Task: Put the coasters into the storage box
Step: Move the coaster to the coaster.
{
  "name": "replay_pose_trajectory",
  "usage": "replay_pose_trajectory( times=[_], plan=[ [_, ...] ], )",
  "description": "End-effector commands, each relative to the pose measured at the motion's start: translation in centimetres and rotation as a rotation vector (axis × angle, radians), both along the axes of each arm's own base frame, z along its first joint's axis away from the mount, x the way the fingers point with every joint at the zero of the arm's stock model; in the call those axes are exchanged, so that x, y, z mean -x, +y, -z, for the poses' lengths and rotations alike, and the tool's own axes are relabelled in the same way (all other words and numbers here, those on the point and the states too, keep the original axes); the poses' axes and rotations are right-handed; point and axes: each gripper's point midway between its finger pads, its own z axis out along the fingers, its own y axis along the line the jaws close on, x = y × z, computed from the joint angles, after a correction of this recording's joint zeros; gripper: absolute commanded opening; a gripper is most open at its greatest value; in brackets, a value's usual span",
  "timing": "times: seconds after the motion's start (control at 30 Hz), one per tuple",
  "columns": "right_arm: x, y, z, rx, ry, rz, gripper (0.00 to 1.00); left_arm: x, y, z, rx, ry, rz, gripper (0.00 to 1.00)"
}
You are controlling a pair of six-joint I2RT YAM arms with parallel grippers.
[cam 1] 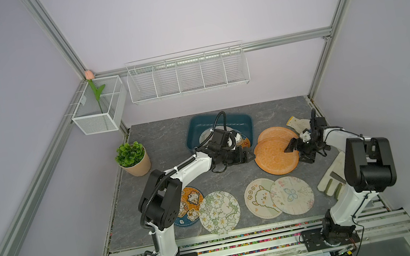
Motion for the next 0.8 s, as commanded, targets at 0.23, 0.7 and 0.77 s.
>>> replay_pose_trajectory(
  times=[0.23, 0.7, 0.77],
  plan=[
    [-0.3, -1.4, -1.4, 0.138, -0.003, -0.164, 0.89, -0.3, -3.0, 3.0, -0.035, -0.031, -0.015, 0.75],
    [-3.1, -0.6, 0.1, 0.09, -0.049, -0.27, 0.91, -1.3, -6.1, 5.9, -0.079, -0.039, -0.093, 0.6],
    [-3.6, -0.5, 0.0, 0.084, -0.06, -0.27, 0.91, -1.2, -6.5, 6.2, -0.081, -0.03, -0.096, 0.59]
  ],
)
